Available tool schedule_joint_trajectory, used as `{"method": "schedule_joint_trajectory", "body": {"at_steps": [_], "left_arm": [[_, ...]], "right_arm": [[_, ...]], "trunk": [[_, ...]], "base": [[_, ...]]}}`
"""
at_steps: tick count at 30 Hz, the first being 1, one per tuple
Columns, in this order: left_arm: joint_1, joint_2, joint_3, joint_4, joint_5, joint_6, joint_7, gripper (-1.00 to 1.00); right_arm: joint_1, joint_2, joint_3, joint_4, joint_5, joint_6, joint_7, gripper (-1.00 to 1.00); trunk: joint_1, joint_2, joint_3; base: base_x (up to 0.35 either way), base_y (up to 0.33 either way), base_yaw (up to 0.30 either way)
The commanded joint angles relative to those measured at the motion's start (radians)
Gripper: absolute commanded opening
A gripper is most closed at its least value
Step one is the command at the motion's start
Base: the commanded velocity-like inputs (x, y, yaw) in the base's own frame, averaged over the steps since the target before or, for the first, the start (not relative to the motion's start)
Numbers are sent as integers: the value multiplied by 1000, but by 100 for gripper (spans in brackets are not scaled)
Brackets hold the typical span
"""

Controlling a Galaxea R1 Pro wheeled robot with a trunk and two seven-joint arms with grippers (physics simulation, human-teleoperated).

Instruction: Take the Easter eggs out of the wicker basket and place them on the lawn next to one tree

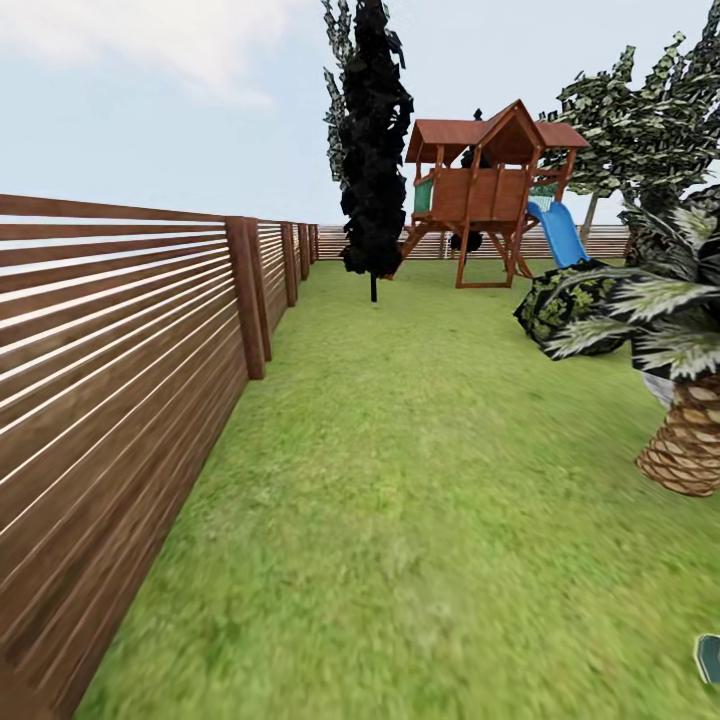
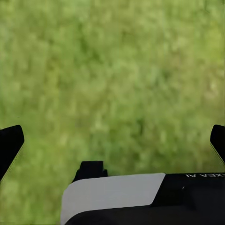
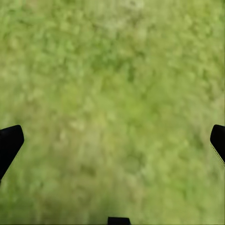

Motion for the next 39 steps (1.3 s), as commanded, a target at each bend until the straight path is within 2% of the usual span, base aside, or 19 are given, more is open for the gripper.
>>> {"method": "schedule_joint_trajectory", "body": {"at_steps": [1,39], "left_arm": [[0,0,0,0,-1,-3,1,100],[0,0,-1,0,-1,-2,2,100]], "right_arm": [[0,0,0,1,4,-3,-1,100],[-1,2,2,1,4,-3,-1,100]], "trunk": [[1,0,-1],[1,0,-1]], "base": [[335,0,0],[335,0,-2]]}}
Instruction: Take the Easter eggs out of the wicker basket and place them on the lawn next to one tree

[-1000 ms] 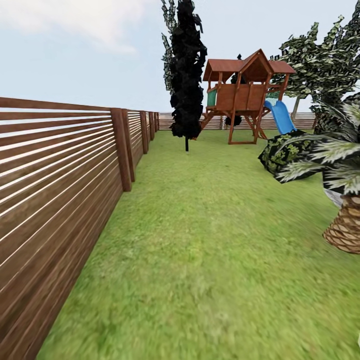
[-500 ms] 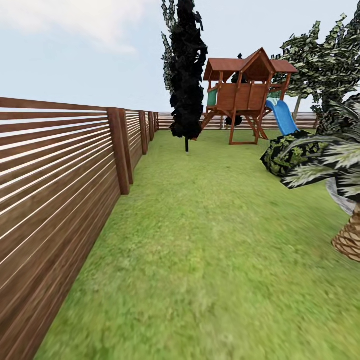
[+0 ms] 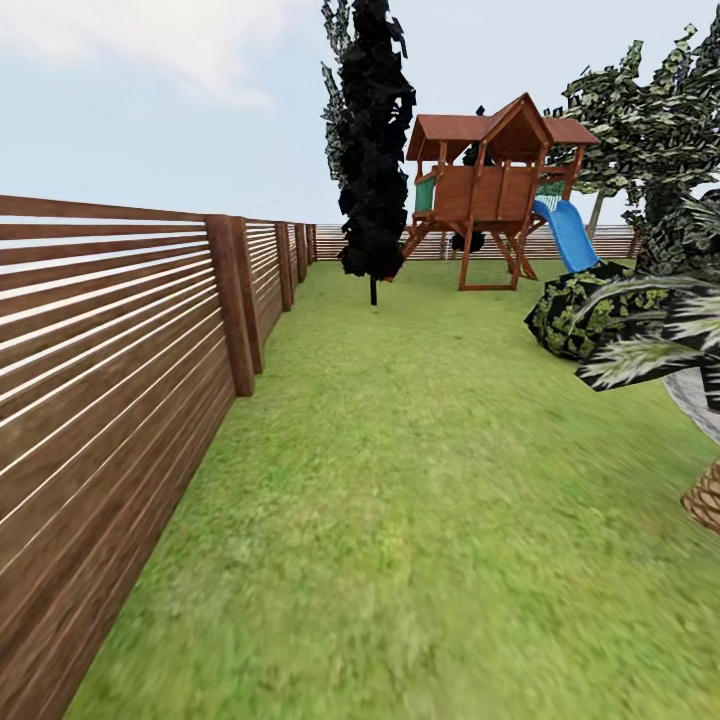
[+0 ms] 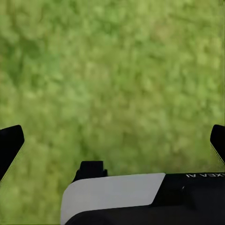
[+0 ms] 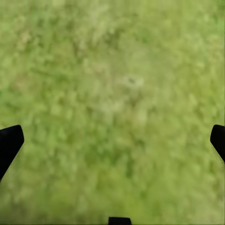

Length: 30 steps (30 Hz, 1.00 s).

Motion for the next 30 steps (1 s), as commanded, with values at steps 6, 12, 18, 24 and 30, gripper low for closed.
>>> {"method": "schedule_joint_trajectory", "body": {"at_steps": [6,12,18,24,30], "left_arm": [[0,0,0,0,-1,-4,1,100],[0,0,0,0,-1,-4,1,100],[0,0,0,0,-1,-3,1,100],[0,0,0,0,-1,-3,1,100],[0,0,0,0,-1,-3,1,100]], "right_arm": [[0,0,0,0,4,-3,-1,100],[0,0,29,0,4,-3,-2,100],[0,1,70,2,4,-4,-2,100],[-1,0,72,2,4,-4,-2,100],[-1,0,70,2,4,-3,-2,100]], "trunk": [[1,0,-1],[1,0,-1],[1,0,-1],[1,0,-1],[1,0,-1]], "base": [[335,0,0],[335,0,-66],[335,0,-21],[335,0,-39],[335,0,-58]]}}
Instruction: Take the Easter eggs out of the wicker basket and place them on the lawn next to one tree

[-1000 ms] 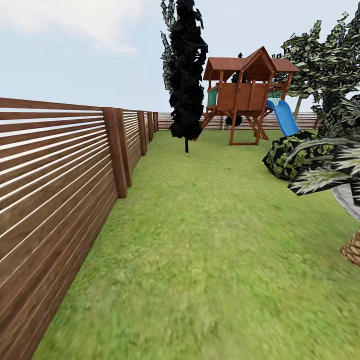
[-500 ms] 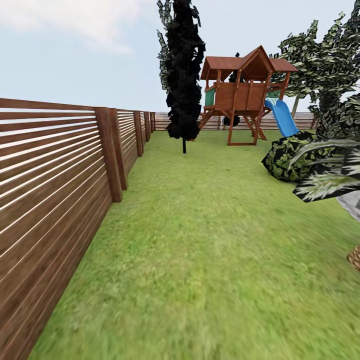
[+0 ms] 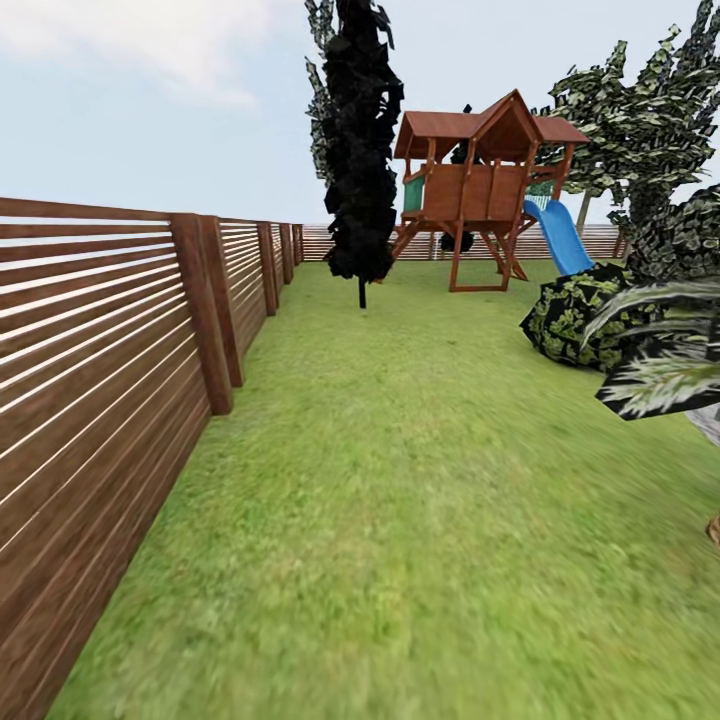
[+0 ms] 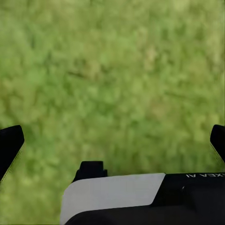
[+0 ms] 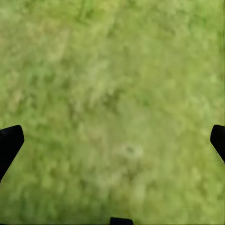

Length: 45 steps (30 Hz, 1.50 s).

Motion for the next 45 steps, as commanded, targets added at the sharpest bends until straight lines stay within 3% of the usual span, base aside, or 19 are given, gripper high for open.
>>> {"method": "schedule_joint_trajectory", "body": {"at_steps": [1,8,17,31,37,45], "left_arm": [[0,0,0,0,-1,-3,1,100],[0,0,0,0,-1,-3,1,100],[0,1,0,0,-1,-3,1,100],[0,2,0,0,-1,-3,2,100],[0,2,0,0,-1,-3,1,100],[0,2,0,-1,-1,-4,1,100]], "right_arm": [[-1,0,0,1,4,-2,-1,100],[0,-1,-5,1,3,-4,-1,100],[-1,-23,-9,-1,-1,-5,-1,100],[-1,-27,-10,-4,-3,-28,0,100],[-1,-58,-10,1,-6,-38,8,100],[0,-63,-3,30,-1,-211,11,100]], "trunk": [[1,0,-1],[1,0,-1],[1,0,-1],[1,0,-1],[1,0,-1],[1,0,-1]], "base": [[335,0,-15],[335,0,-4],[335,0,0],[335,0,0],[335,0,0],[335,0,0]]}}
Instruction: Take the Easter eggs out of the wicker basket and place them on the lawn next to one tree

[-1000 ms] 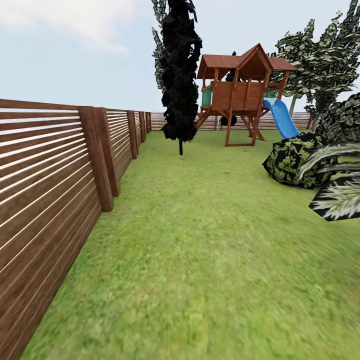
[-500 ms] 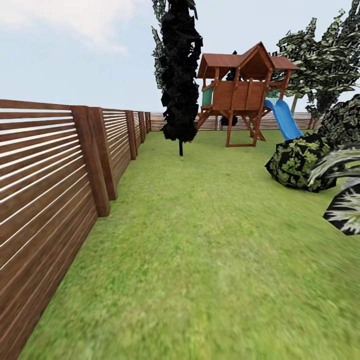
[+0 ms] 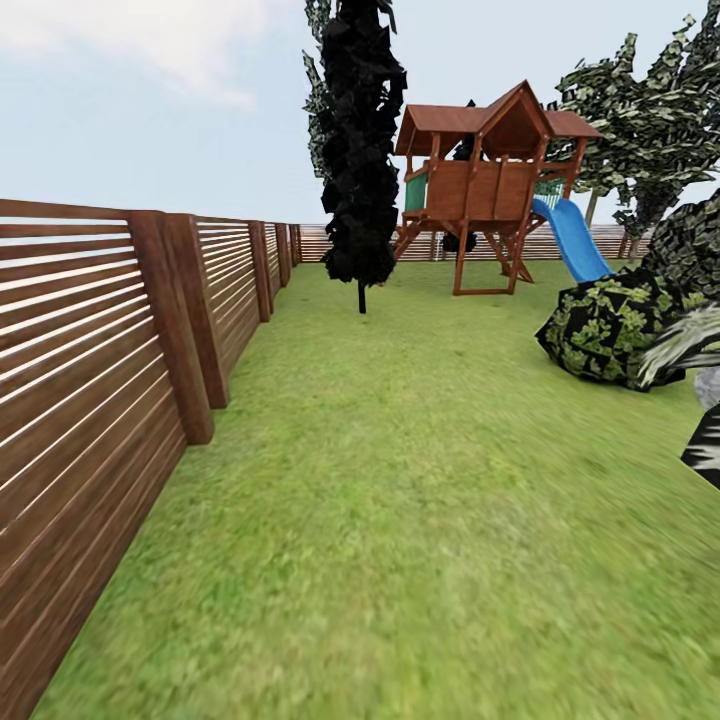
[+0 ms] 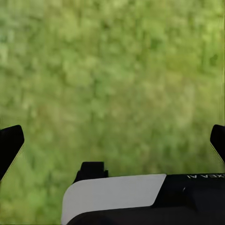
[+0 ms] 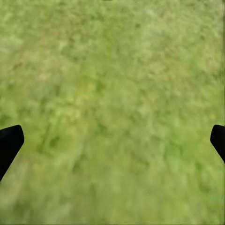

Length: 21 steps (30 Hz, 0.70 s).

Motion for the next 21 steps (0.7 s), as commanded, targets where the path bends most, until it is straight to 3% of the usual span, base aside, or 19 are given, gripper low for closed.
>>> {"method": "schedule_joint_trajectory", "body": {"at_steps": [1,21], "left_arm": [[0,0,0,0,-1,-3,1,100],[0,1,0,1,-1,-3,1,100]], "right_arm": [[-1,-1,2,11,4,-8,-1,100],[-1,12,-4,43,-5,-13,-10,100]], "trunk": [[1,0,-1],[1,0,-1]], "base": [[335,0,0],[335,0,0]]}}
